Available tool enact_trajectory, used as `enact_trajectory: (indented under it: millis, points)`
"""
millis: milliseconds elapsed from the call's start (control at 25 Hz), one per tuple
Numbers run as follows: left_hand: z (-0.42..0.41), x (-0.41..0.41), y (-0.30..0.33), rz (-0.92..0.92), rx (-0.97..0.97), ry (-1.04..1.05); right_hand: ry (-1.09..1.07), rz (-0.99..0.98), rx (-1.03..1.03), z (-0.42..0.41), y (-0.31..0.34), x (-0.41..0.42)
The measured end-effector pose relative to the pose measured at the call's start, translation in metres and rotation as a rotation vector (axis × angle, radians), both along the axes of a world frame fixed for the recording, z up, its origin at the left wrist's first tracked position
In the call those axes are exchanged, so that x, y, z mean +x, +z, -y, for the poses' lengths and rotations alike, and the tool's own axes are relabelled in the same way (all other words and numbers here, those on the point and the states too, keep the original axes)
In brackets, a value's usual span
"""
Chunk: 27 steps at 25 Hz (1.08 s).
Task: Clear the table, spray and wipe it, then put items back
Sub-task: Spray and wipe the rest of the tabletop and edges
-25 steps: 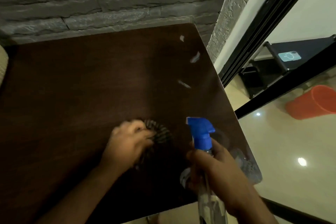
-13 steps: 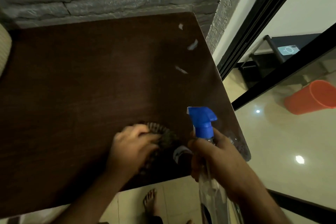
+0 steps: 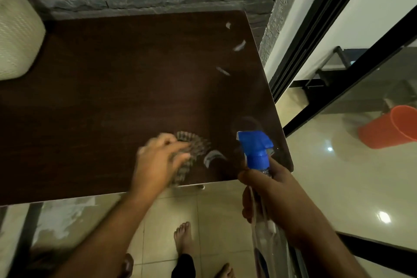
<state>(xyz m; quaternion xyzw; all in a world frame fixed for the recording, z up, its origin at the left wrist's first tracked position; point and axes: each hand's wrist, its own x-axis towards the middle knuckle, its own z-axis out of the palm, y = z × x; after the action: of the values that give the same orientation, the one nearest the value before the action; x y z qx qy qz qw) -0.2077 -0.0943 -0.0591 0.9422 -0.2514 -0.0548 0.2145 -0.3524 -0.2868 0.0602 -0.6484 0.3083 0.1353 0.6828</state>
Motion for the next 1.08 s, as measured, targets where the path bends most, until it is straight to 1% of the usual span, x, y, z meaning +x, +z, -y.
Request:
enact_trajectory:
  millis: [80, 160, 200, 280, 320, 400, 440, 480, 520, 600, 680, 760, 840, 920, 960, 1000, 1080]
  points:
    - [-0.026, 0.039, -0.002, 0.031, 0.044, 0.185, 0.011, -0.009, -0.012, 0.006, -0.005, -0.012]
    - [-0.012, 0.089, -0.006, 0.085, 0.067, 0.350, 0.028, -0.020, -0.035, 0.007, -0.008, -0.024]
    - [0.009, 0.102, -0.004, 0.075, 0.076, 0.361, 0.031, -0.019, -0.042, 0.005, -0.008, -0.029]
    - [0.060, 0.087, 0.000, 0.051, 0.057, 0.234, 0.032, -0.019, -0.040, 0.003, -0.006, -0.035]
    - [0.074, 0.062, -0.001, 0.047, 0.055, 0.139, 0.032, -0.026, -0.030, 0.002, -0.005, -0.037]
    - [0.066, -0.009, -0.003, 0.027, 0.058, -0.066, 0.017, -0.035, -0.002, 0.003, -0.002, -0.039]
    - [0.047, -0.038, -0.005, 0.021, 0.031, -0.099, 0.006, -0.039, 0.010, 0.006, 0.000, -0.041]
    - [0.022, -0.053, -0.003, 0.003, 0.004, -0.077, -0.003, -0.044, 0.019, 0.009, 0.000, -0.043]
    - [0.001, -0.049, 0.000, 0.002, 0.007, -0.021, -0.012, -0.045, 0.020, 0.013, -0.001, -0.045]
    - [-0.015, -0.004, -0.002, 0.035, 0.063, 0.128, -0.018, -0.048, 0.003, 0.021, -0.005, -0.047]
    - [0.006, 0.051, -0.006, 0.091, 0.119, 0.256, -0.022, -0.046, -0.013, 0.021, -0.008, -0.045]
    - [0.055, 0.068, -0.002, 0.073, 0.095, 0.214, -0.036, -0.025, -0.017, 0.019, -0.011, -0.043]
    - [0.084, 0.030, -0.002, 0.043, 0.066, 0.073, -0.037, -0.028, -0.003, 0.016, -0.010, -0.043]
    - [0.067, -0.033, -0.004, 0.020, 0.061, -0.086, -0.037, -0.038, 0.018, 0.016, -0.008, -0.045]
    - [0.046, -0.057, -0.003, 0.014, 0.036, -0.107, -0.042, -0.044, 0.027, 0.018, -0.008, -0.047]
    - [0.024, -0.066, -0.002, 0.002, 0.018, -0.103, -0.050, -0.044, 0.029, 0.023, -0.009, -0.050]
    - [-0.006, -0.041, 0.000, 0.024, 0.064, -0.058, -0.065, -0.046, 0.022, 0.030, -0.014, -0.052]
